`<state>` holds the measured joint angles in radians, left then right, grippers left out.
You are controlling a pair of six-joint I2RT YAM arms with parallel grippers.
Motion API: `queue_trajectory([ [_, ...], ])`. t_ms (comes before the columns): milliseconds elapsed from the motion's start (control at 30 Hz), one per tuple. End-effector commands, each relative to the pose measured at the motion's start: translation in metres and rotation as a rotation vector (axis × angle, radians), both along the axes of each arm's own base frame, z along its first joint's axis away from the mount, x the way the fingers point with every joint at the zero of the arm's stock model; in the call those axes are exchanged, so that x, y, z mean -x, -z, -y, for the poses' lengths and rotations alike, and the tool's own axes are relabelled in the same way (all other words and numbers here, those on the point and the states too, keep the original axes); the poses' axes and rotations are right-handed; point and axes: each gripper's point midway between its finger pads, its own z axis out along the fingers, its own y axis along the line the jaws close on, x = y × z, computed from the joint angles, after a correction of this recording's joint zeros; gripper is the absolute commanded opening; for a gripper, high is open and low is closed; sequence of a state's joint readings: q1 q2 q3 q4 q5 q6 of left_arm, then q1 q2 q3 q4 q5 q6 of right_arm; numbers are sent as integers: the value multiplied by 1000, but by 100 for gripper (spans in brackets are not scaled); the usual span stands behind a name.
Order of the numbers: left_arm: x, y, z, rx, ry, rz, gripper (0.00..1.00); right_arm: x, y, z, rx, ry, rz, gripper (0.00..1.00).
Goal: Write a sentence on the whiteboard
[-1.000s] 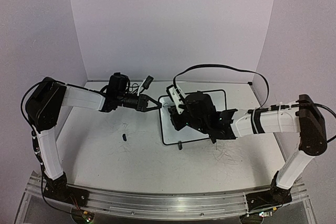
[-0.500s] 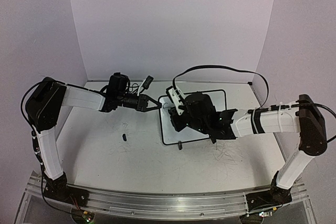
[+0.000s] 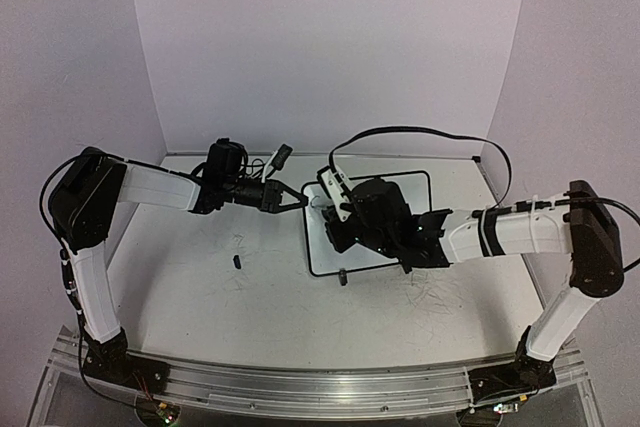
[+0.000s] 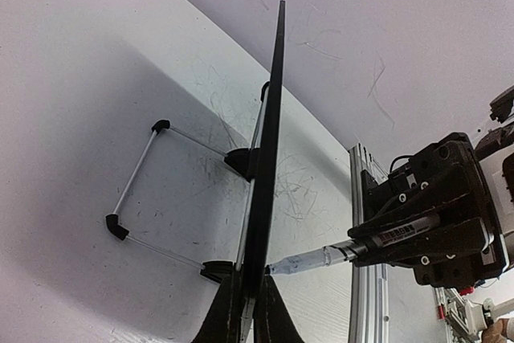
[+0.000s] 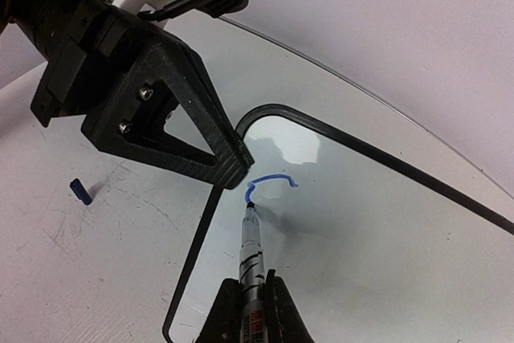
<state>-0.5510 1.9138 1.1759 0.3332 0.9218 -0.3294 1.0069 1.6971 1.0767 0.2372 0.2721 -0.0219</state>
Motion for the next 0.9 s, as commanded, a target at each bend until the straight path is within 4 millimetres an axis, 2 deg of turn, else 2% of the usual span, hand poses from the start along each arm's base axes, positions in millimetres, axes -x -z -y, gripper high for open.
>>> queue_trajectory([
  [0, 8, -19, 1, 37, 38, 22, 0, -6, -3, 19, 18, 80, 14, 0],
  [333, 8, -19, 1, 38, 38, 23, 0, -6, -2, 26, 26, 99, 20, 0],
  [867, 8, -19, 1, 37, 37, 21, 0, 2, 10, 30, 10, 94, -28, 0],
])
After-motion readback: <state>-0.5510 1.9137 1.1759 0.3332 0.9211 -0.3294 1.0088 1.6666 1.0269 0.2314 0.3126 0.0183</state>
